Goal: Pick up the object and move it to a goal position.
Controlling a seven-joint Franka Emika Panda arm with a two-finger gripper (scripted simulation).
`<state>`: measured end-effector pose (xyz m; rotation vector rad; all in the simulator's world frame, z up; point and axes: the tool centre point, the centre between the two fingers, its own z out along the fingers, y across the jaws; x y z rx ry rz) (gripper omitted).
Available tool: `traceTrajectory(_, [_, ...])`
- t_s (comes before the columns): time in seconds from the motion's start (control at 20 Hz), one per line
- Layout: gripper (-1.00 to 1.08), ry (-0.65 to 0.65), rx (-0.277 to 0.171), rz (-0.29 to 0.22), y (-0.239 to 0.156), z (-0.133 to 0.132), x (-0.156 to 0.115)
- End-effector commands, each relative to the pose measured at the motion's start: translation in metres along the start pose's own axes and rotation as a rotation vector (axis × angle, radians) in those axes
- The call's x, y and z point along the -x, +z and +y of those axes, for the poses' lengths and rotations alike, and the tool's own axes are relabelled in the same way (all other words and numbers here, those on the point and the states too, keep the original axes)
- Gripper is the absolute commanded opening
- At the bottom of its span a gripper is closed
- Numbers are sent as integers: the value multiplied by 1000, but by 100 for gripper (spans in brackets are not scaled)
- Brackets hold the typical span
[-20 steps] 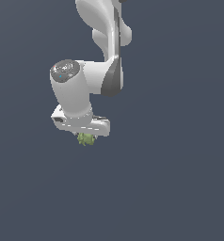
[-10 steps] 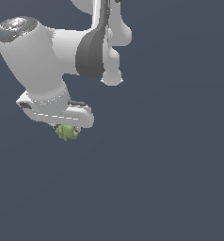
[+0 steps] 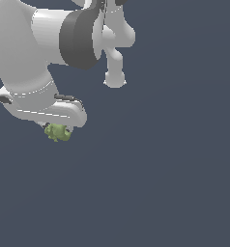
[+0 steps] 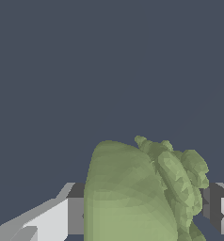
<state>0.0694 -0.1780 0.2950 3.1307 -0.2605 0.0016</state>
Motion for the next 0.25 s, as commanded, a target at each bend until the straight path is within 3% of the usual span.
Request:
traceTrajectory(0.0, [-100, -1, 0, -1, -4, 2, -2])
traceTrajectory(0.2, [-100, -1, 0, -1, -5, 2, -3])
